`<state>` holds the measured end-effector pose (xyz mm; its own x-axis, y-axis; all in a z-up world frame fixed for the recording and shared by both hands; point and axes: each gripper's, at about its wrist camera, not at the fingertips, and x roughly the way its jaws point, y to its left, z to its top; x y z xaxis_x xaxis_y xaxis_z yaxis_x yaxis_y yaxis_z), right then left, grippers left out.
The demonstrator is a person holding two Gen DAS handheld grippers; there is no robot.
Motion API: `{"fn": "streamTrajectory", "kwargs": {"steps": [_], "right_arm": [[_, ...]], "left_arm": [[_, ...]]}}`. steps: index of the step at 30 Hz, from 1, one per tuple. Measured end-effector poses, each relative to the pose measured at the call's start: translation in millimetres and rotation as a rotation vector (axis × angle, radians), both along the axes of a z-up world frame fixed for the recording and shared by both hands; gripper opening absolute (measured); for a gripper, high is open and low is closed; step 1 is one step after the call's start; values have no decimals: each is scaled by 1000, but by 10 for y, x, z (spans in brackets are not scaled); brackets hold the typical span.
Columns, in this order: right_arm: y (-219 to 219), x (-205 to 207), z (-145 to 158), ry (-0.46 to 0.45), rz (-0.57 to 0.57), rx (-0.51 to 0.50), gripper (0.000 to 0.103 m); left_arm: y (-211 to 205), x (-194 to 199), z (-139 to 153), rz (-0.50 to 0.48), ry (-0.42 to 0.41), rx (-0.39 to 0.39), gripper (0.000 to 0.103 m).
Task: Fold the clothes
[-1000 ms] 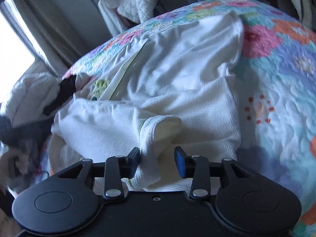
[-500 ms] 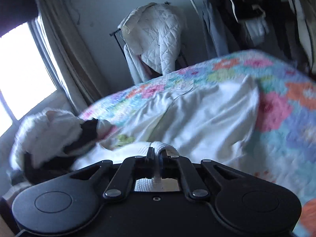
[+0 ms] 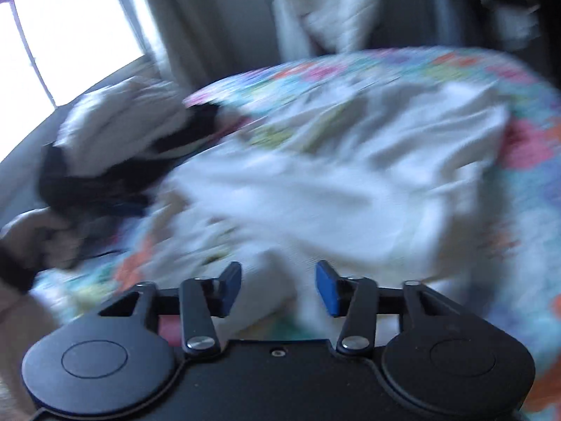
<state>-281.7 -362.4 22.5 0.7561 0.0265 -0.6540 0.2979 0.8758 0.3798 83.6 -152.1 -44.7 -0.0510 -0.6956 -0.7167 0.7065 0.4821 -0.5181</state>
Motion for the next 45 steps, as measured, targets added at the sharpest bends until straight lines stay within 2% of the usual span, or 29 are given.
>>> {"fn": "streamTrajectory", "kwargs": {"steps": [2,4,7,10,12,13,14,15,16,17,18,20,22,24,27,29,31,32,33,34,35,37,39,43,45], "right_arm": [[229,176,-146,46,84,-9,61],[398,333,-307,115,133,-67,61],[488,483,-513,196,121,-156,61],[294,470,-586,156,40,-101,58],[134,434,-594,111,-13,-36,45],[62,416,-582,89,-29,-3,27],[27,413,-560,65,-32,18,16],[15,417,-531,38,-27,31,16],[3,422,-503,11,-21,44,14],[9,408,-438,-22,-7,73,14],[27,381,-350,-60,13,112,13],[87,319,-148,-124,62,175,13],[235,273,42,-112,138,165,13],[375,226,80,-54,208,156,13],[479,178,-180,107,234,96,13],[459,172,-337,132,210,124,18],[427,159,-420,117,187,171,22],[420,137,-390,90,185,195,30],[412,94,-337,55,185,215,34],[388,32,-282,24,183,230,44],[355,-32,-235,-1,180,244,46],[247,-173,-161,-11,139,233,46],[99,-315,-123,12,59,186,46],[-208,-571,-62,27,-105,114,47],[-317,-667,-6,34,-163,58,47]], "left_arm": [[-83,-230,-20,-55,-21,40,66],[-175,-434,-53,-116,-32,79,68],[-344,-708,-146,-192,-94,139,75],[-513,-875,-315,-231,-159,211,78],[-552,-911,-413,-226,-176,218,78],[-556,-900,-409,-226,-188,197,77],[-550,-871,-374,-222,-200,170,62],[-532,-823,-327,-203,-210,150,43],[-493,-780,-276,-188,-205,131,34],[-448,-739,-225,-174,-195,113,20],[-404,-699,-175,-159,-186,95,15],[-241,-672,5,-147,-184,49,14],[-48,-704,191,-148,-202,11,13],[98,-797,266,-174,-244,33,13],[53,-895,41,-218,-309,197,14],[-25,-852,-134,-222,-281,271,15],[-22,-782,-96,-204,-246,239,17],[19,-736,-6,-186,-234,197,23],[68,-687,91,-168,-223,154,35],[115,-638,180,-142,-221,126,42],[162,-589,266,-115,-222,102,48],[218,-477,386,-72,-233,78,50],[226,-300,397,-26,-218,79,58],[106,105,251,74,-189,133,59],[20,248,138,77,-199,153,59]]}}
